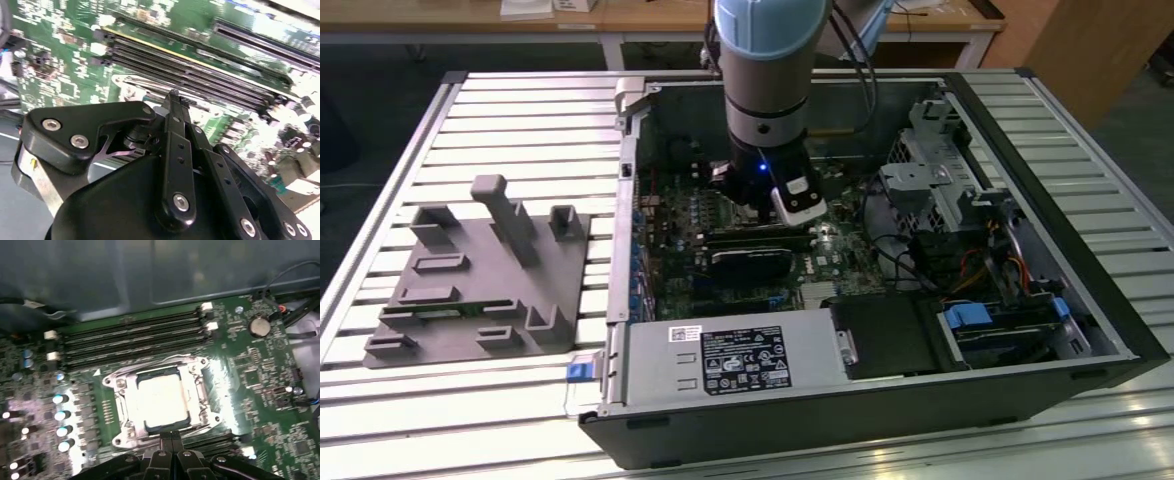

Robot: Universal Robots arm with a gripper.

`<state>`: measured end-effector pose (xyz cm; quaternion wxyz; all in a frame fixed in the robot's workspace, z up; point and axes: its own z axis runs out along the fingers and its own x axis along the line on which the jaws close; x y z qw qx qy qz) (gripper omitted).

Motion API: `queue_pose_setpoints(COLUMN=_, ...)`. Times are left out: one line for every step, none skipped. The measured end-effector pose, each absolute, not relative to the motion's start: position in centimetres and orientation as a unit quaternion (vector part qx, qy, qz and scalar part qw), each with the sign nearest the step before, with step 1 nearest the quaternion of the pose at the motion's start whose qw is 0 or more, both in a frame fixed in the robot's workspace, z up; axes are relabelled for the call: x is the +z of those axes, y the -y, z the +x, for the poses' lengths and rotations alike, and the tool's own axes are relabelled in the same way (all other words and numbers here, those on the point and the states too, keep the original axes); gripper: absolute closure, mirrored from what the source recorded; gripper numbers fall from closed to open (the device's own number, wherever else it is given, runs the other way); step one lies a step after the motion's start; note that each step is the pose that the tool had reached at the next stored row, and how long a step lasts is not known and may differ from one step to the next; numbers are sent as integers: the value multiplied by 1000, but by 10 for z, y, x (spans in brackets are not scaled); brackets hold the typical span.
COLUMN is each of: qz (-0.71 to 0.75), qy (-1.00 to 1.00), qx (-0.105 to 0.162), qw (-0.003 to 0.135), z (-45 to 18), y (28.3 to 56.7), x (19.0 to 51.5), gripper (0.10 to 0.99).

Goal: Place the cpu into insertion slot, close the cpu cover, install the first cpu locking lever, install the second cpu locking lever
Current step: 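Install the second cpu locking lever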

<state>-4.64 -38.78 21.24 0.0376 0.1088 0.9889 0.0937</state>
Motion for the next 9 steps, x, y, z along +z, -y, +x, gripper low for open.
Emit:
queue_pose_setpoints(qz=109, qy=-989, qx=93, qw=37, z=-45, y=386, x=212, gripper=980)
queue_pose_setpoints(qz=109, qy=-989, qx=93, qw=37, z=-43, y=383, x=212, gripper=980)
queue_pose_setpoints(qz=109, qy=-989, qx=92, qw=37, z=-43, y=381, x=212, gripper=980)
queue_pose_setpoints(qz=109, qy=-989, qx=91, qw=37, z=-42, y=378, x=212, gripper=980)
queue_pose_setpoints(qz=109, qy=-989, qx=89, qw=37, z=-42, y=375, x=212, gripper=980)
queue_pose_setpoints(qz=109, qy=-990, qx=87, qw=38, z=-42, y=372, x=212, gripper=980)
queue_pose_setpoints(qz=109, qy=-990, qx=86, qw=38, z=-42, y=368, x=212, gripper=980)
queue_pose_setpoints(qz=109, qy=-990, qx=85, qw=38, z=-42, y=364, x=212, gripper=980)
queue_pose_setpoints(qz=109, qy=-990, qx=85, qw=38, z=-42, y=361, x=211, gripper=980)
